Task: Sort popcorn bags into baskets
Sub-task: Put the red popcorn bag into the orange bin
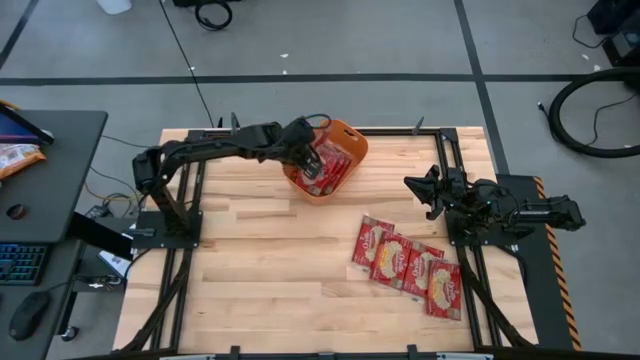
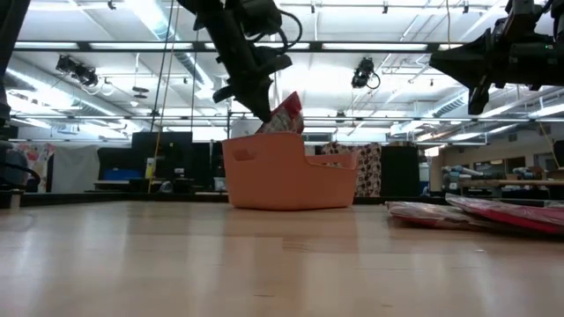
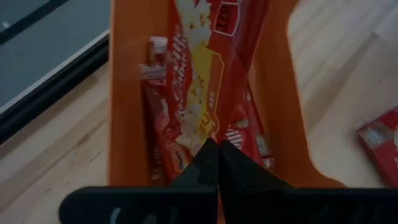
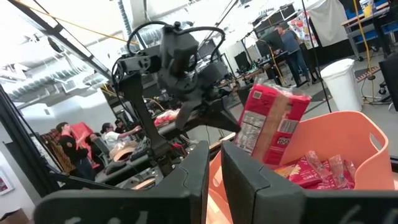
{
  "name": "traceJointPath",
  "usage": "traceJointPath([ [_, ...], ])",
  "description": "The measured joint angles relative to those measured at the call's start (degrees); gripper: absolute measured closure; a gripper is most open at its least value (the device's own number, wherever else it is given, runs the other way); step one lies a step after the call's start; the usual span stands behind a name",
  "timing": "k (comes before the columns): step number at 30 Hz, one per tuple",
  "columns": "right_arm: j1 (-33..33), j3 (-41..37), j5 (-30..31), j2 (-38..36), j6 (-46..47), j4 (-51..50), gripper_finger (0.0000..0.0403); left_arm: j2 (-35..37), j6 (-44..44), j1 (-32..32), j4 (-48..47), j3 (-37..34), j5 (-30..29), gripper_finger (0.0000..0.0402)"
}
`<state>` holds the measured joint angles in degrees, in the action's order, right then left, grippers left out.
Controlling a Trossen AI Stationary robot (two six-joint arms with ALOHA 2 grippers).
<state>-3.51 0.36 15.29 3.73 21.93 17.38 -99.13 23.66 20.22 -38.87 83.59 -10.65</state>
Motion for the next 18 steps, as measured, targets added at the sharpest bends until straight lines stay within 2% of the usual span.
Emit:
traceJointPath([
  [9,0.0,0.0,0.0,0.0,0.0,0.1,0.0355,-1.5,2.7,3.7,-0.9,0.0,1.9,0.0396],
  [18,0.0,0.0,-0.1,0.0,0.0,0.4,0.0355,-3.1,2.3,3.7,-0.1,-0.1,0.9,0.0378],
])
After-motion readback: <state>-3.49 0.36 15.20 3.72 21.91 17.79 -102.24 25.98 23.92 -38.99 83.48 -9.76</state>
